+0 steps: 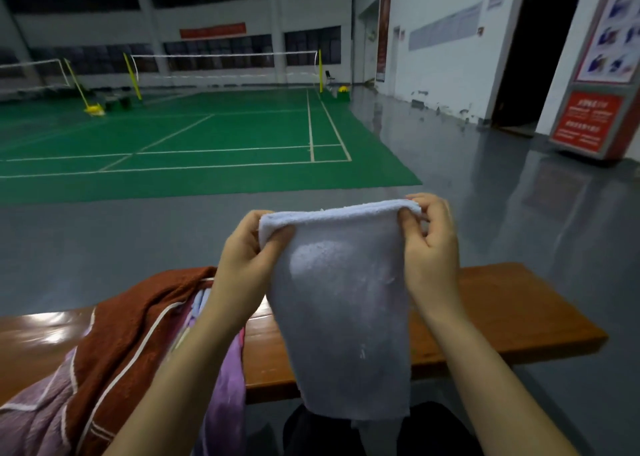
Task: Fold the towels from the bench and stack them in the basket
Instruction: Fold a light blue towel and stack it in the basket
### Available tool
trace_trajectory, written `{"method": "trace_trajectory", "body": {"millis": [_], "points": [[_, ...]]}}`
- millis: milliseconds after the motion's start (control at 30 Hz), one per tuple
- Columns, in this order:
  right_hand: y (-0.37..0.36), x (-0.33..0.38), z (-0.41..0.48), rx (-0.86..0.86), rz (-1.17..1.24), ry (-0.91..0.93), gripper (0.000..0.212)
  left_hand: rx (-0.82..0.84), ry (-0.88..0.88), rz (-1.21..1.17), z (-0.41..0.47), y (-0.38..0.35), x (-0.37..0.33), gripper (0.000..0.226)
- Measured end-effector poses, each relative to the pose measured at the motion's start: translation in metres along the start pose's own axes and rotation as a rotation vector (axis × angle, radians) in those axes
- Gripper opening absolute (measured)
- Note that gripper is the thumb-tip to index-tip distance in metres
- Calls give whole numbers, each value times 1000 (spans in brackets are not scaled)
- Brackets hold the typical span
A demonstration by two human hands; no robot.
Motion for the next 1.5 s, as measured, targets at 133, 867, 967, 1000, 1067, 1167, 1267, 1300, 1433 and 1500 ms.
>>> {"method": "trace_trajectory", "body": {"millis": [133,867,967,1000,1067,1167,1267,1300,1433,1500], "points": [[6,19,-2,44,104,-70,14,-78,-52,58,2,6,-25,18],[-35,22,45,188,219,-69,10,-77,-74,177,38,49,-8,24],[-42,-18,-9,236,249,-162,17,2,7,186,-12,33,33,20],[-46,-35,-30,252,256,-199,19,20,43,196,-29,28,54,15],[-52,-69,-72,297,241,-286,22,71,168,186,-66,18,99,10],[-61,-110,-118,392,225,-458,15,142,338,123,-109,3,149,20],[-70,-136,-134,403,214,-546,12,147,429,46,-123,-9,172,10],[-74,-141,-134,402,204,-561,11,130,444,38,-122,-11,177,11],[-90,-159,-119,367,192,-601,12,42,509,77,-99,-14,195,11],[-102,-170,-104,357,168,-610,12,0,523,140,-78,-14,202,11]]}}
Point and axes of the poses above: each hand's wrist, its own z-axis towards the middle knuckle, its own y-axis out of the back of the hand, x = y × z, the point moved 2 cm from there along z, towards the middle knuckle, and after that the axes turned 11 degrees about x, right-handed, at the moved point
